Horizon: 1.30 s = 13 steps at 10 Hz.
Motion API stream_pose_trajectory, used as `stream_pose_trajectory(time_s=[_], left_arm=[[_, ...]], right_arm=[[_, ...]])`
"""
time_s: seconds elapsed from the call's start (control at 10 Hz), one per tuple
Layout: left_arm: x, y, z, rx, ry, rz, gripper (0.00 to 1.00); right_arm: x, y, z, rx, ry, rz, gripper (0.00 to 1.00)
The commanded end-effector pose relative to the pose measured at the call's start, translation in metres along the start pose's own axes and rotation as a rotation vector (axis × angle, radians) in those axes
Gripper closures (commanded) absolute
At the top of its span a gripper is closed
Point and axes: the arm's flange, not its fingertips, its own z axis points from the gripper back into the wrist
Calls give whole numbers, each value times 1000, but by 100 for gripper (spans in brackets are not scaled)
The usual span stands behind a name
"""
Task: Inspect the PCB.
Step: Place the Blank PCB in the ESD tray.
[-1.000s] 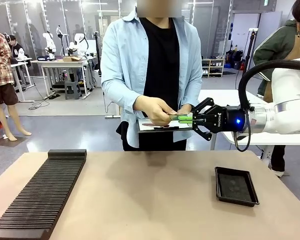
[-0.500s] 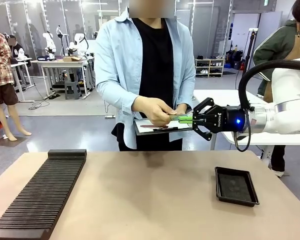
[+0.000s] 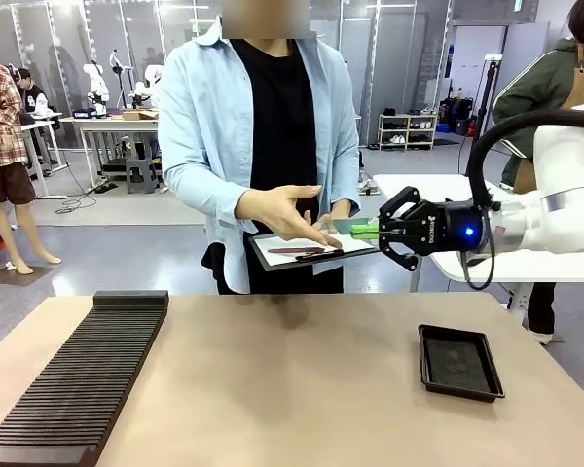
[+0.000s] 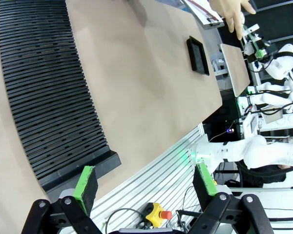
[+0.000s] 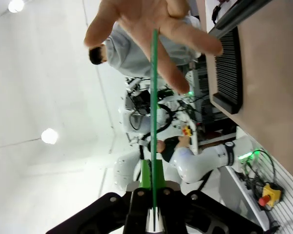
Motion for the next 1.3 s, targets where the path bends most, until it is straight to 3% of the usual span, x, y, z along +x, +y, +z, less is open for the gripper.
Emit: stream_pose_trajectory(time_s=[0.0, 0.3, 0.6, 0.9, 1.2], left_arm=[[-1, -3, 3, 10, 17, 8, 0], [-1, -3, 3, 10, 17, 8, 0], [-1, -3, 3, 10, 17, 8, 0], [-1, -3, 3, 10, 17, 8, 0], [-1, -3, 3, 10, 17, 8, 0]], right_arm=[[-22, 24, 21, -102, -26, 70, 97], [-53, 45, 56, -304, -104, 132, 97], [-73, 56, 82, -595, -207, 169, 97], [-65, 32, 95, -899, -345, 133, 97], [-35, -20, 86, -988, -362, 60, 97]])
